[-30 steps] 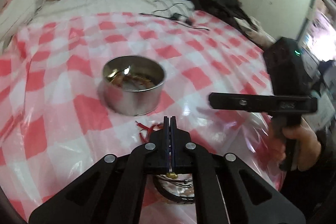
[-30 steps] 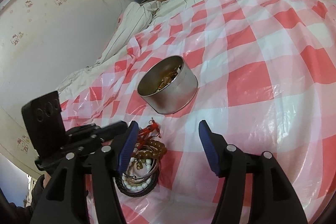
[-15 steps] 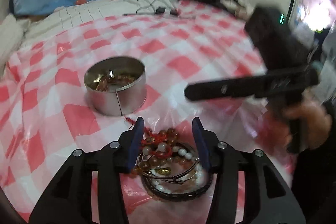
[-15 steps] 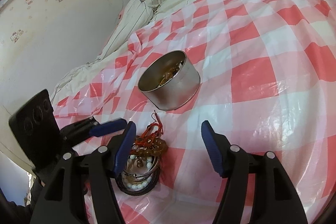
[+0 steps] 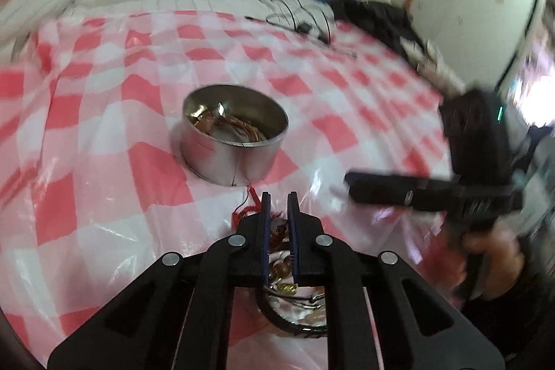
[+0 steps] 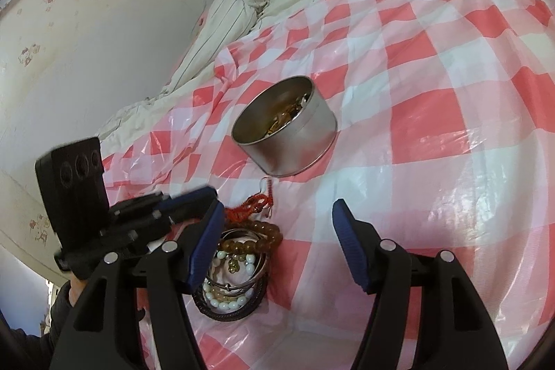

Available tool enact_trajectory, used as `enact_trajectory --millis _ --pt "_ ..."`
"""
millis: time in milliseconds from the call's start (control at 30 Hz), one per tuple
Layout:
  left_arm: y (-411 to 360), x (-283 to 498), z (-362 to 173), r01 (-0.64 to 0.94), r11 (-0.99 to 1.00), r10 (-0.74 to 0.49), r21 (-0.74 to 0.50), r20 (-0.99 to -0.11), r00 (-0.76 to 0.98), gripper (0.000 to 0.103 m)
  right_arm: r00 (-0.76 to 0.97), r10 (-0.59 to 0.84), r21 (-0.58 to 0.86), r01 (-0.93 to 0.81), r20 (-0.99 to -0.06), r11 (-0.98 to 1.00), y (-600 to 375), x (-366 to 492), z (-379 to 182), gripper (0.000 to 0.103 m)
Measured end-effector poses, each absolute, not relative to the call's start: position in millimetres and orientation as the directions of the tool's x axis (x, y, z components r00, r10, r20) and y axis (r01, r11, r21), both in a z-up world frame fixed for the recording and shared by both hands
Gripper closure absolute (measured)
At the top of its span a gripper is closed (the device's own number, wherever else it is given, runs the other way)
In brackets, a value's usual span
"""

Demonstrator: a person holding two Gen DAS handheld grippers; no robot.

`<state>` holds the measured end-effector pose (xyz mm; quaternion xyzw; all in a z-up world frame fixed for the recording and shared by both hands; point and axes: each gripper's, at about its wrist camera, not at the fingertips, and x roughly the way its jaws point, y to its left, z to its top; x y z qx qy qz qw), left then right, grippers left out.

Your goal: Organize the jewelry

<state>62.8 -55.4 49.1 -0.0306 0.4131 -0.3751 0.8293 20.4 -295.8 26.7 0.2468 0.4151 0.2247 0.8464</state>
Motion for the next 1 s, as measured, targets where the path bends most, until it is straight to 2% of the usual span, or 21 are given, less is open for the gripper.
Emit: enact_trajectory --millis 133,267,433,533,600,700,767,867,1000 --pt "-46.6 71.2 44.9 0.555 0.711 -0.672 -0.432 -0.651 0.353 0.095 0.526 0.591 0.584 -0.204 -0.612 0.786 -283.7 21.1 24.1 0.04" --pt "-42.1 75.0 44.1 0.527 0.72 -0.671 -0.452 -0.648 0.36 0.095 0.503 0.585 0.558 -0.224 -0.636 0.799 -274.0 21.2 21.6 0.04" --pt "-33.3 78.8 45.7 0.497 0.715 -0.688 -0.492 -0.624 0.371 0.094 0.492 0.572 0.528 -0.242 -0.656 0.814 -266.7 19.9 21.0 0.035" --pt "-26.9 78.9 52.1 0.501 0.66 -0.748 -0.56 -0.552 0.369 0.095 0.503 0.568 0.497 -0.284 -0.651 0.82 -258.3 17.2 26.9 0.035" --pt "-19.2 76.0 65.1 0.535 0.566 -0.824 -0.627 -0.438 0.359 0.094 0.504 0.559 0.465 -0.312 -0.658 0.828 -250.7 15.3 29.8 0.034" --pt "-20.9 73.5 70.1 0.544 0.636 -0.77 -0.547 -0.501 0.395 0.094 0.495 0.549 0.444 -0.323 -0.673 0.836 -244.5 15.0 27.1 0.034" --pt "-17.2 78.1 63.2 0.505 0.63 -0.776 -0.589 -0.501 0.384 0.095 0.49 0.548 0.442 -0.325 -0.678 0.836 -242.4 15.6 25.4 0.034" --pt "-12.2 74.2 77.0 0.546 0.568 -0.823 -0.616 -0.408 0.396 0.095 0.492 0.554 0.44 -0.336 -0.671 0.832 -239.5 16.3 26.3 0.034" --pt "-3.6 70.8 83.2 0.561 0.54 -0.84 -0.627 -0.357 0.409 0.094 0.503 0.558 0.427 -0.36 -0.66 0.829 -229.5 21.8 31.7 0.034"
